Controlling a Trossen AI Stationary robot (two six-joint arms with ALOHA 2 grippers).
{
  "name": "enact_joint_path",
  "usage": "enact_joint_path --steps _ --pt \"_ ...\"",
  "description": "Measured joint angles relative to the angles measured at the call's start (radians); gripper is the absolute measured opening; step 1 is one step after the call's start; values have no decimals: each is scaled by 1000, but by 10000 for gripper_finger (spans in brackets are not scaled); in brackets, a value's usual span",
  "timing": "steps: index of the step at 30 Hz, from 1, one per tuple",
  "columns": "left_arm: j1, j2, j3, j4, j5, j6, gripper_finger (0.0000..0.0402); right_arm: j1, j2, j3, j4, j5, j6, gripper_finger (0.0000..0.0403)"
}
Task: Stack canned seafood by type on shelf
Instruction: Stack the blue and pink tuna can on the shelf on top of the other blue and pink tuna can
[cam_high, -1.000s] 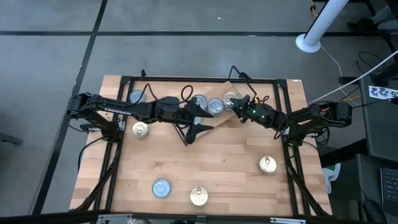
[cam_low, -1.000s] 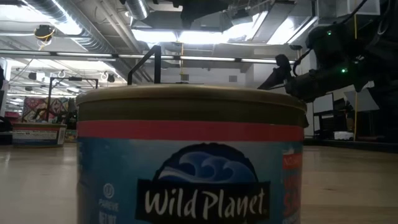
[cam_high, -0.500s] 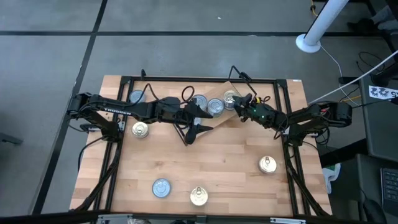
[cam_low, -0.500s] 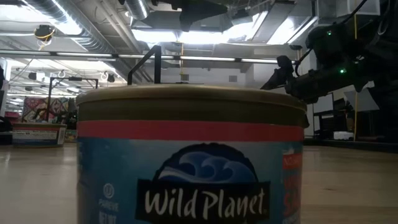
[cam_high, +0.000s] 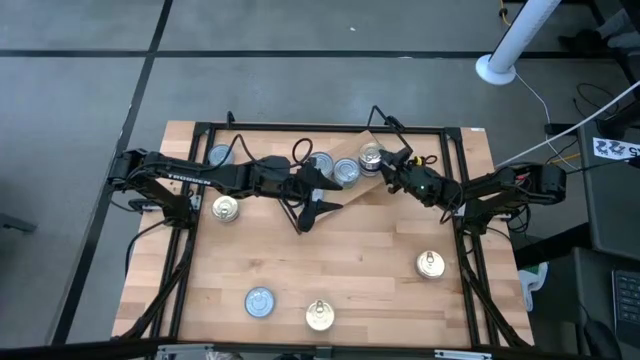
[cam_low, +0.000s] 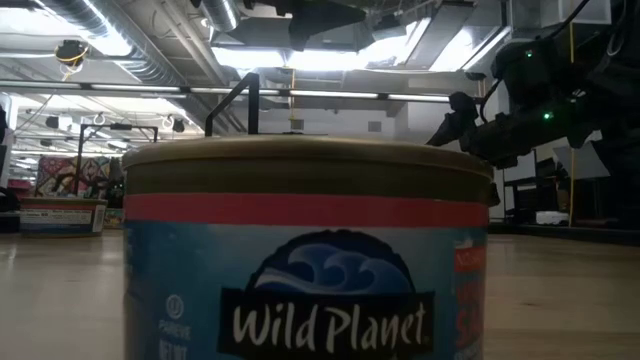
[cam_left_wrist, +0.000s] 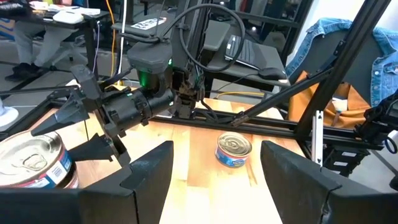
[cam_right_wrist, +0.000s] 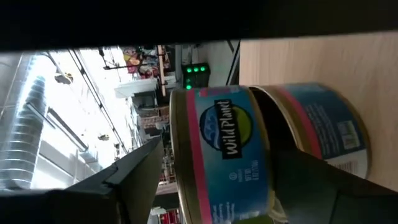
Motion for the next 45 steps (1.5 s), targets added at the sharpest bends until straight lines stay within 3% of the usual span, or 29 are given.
enact_joint_path --steps 5,11,18,30,39,45 --pt "0 0 0 -5 0 0 238 2 0 0 -12 -63 -30 280" --pt "0 0 0 -5 0 0 238 2 -1 2 -32 -37 -33 280" --pt "0 0 0 -5 0 0 238 2 -2 1 -6 -164 -33 280" --pt "0 0 0 -5 0 -3 237 1 -38 -1 -27 -148 -76 280" --pt "0 0 0 -5 0 -2 237 2 -59 5 -120 -156 -80 280" --pt "0 0 0 -5 0 -1 237 1 -56 82 -230 -207 -112 280"
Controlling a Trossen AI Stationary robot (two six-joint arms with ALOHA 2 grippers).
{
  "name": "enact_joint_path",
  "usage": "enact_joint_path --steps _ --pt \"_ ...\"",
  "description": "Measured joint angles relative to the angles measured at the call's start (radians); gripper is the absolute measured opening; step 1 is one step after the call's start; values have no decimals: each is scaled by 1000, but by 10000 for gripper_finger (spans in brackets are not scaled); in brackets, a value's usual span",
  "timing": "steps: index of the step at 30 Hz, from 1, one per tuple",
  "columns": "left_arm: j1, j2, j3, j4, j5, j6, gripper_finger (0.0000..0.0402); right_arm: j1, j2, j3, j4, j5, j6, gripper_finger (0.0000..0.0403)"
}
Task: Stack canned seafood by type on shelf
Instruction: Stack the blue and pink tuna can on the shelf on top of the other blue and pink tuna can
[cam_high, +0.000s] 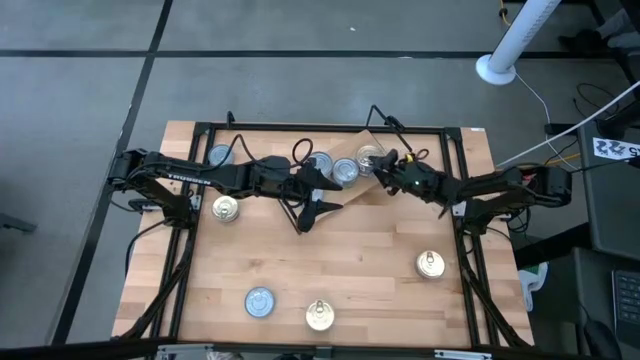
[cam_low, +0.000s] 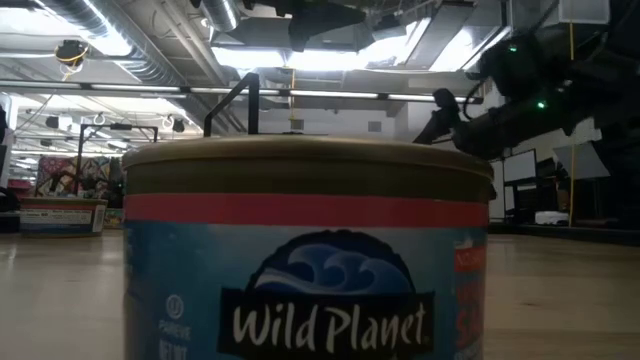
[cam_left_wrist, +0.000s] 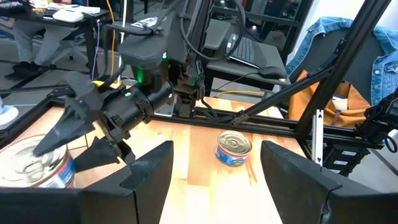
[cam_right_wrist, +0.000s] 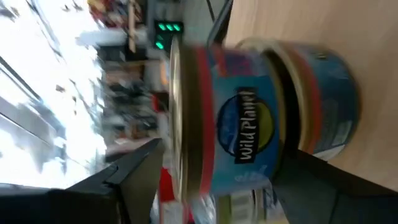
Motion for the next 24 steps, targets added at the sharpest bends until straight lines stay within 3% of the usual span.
enact_joint_path --steps 9,18,24 --pt "-13 0 0 0 0 1 237 -40 0 194 -378 -87 -102 280" --pt "-33 0 0 -4 0 16 237 -45 2 308 -604 -125 -177 280" --pt "-47 0 0 -4 0 35 237 -45 -1 319 -657 -126 -178 280"
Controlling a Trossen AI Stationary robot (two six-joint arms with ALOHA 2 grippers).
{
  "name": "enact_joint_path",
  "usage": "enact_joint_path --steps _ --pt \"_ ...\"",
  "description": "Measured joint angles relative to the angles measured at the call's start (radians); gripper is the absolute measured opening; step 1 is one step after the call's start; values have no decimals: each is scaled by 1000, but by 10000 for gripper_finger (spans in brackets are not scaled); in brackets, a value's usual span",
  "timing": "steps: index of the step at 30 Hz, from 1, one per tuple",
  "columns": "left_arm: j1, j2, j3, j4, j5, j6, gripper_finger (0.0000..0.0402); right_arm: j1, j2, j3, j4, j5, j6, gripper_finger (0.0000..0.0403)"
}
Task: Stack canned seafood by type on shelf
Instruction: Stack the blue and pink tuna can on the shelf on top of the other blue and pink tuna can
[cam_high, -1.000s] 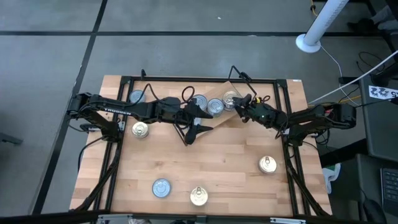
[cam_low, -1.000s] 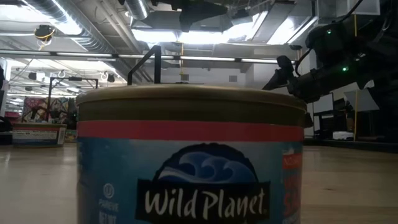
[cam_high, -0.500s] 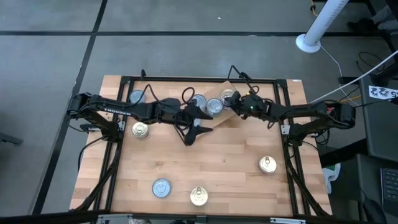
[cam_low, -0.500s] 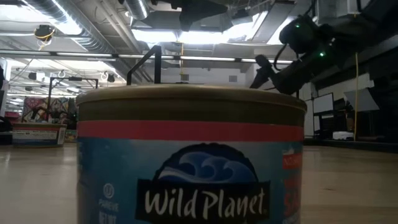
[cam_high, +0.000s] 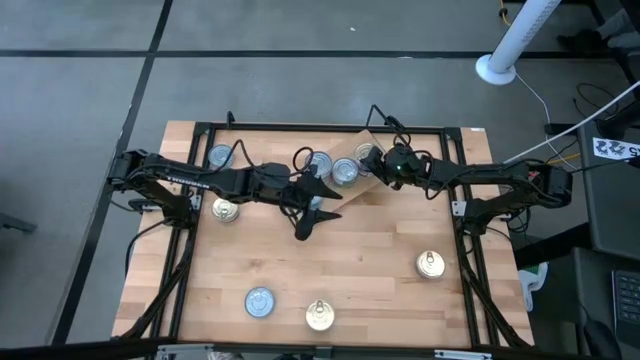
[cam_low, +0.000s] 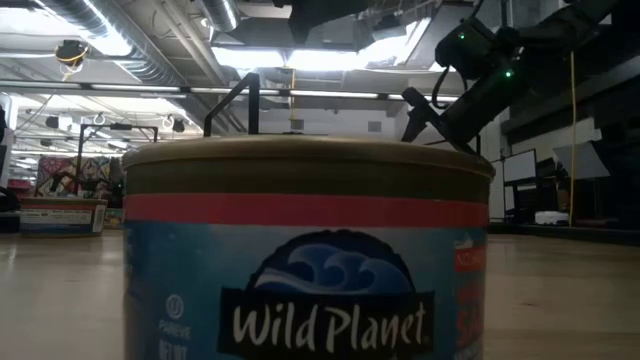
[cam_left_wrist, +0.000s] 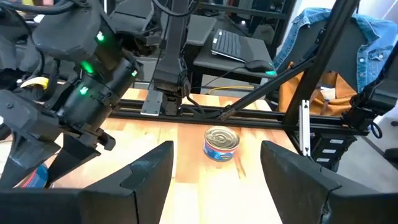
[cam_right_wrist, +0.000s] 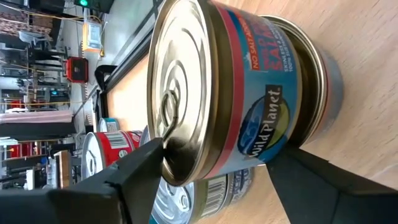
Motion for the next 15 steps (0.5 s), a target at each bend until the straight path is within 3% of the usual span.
enact_joint_path --steps 15 --pt "1 0 0 0 0 1 237 0 -11 59 -89 -21 1 280"
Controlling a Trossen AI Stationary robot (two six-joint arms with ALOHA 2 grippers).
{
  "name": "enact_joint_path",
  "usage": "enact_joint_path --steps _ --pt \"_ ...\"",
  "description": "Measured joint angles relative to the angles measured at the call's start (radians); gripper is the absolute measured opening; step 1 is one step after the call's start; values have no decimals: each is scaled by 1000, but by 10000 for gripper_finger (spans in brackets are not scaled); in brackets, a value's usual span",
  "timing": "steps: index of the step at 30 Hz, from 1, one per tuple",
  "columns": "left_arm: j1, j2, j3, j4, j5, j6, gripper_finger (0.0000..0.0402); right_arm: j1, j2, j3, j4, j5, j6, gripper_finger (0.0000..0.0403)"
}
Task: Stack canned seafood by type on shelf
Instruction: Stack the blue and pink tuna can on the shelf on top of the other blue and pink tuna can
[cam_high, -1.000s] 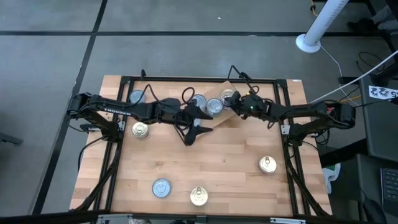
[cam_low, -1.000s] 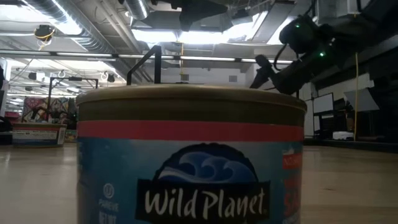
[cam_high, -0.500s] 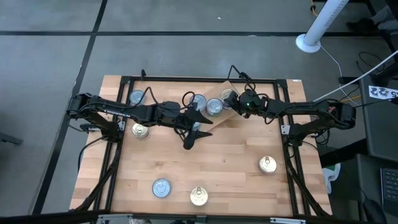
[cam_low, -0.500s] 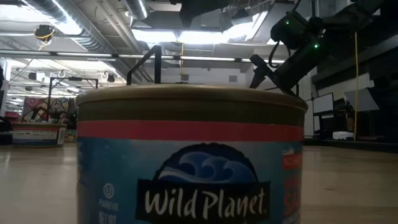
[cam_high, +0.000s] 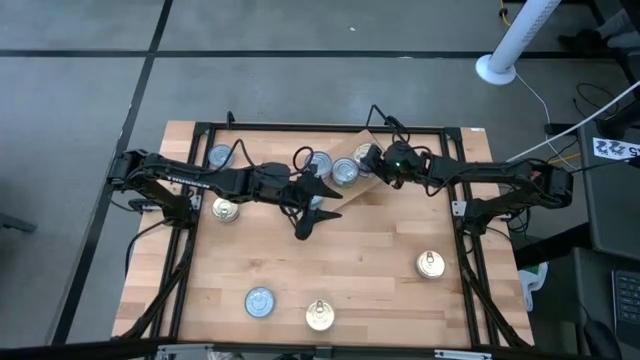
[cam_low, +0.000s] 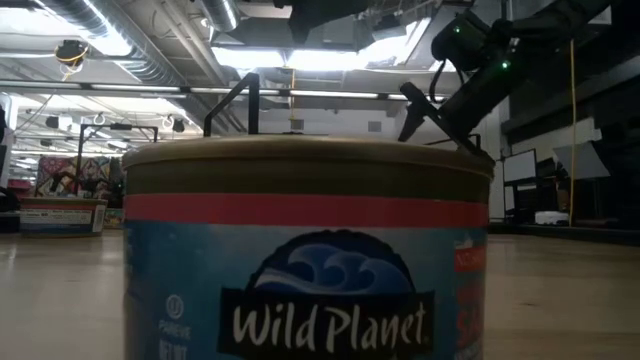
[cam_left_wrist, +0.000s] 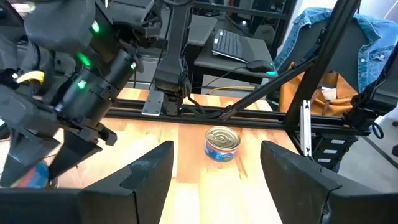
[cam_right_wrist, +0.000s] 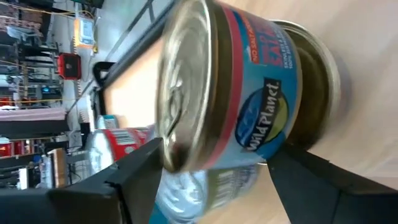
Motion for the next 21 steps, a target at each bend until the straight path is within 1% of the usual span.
enact_joint_path --steps 9,16,21 --pt "0 0 0 -2 0 0 237 0 0 32 -79 -2 -27 280" --pt "0 0 0 -2 0 0 237 0 -4 32 -111 -46 -27 280" --pt "0 0 0 -2 0 0 237 0 -5 33 -138 -47 -28 280"
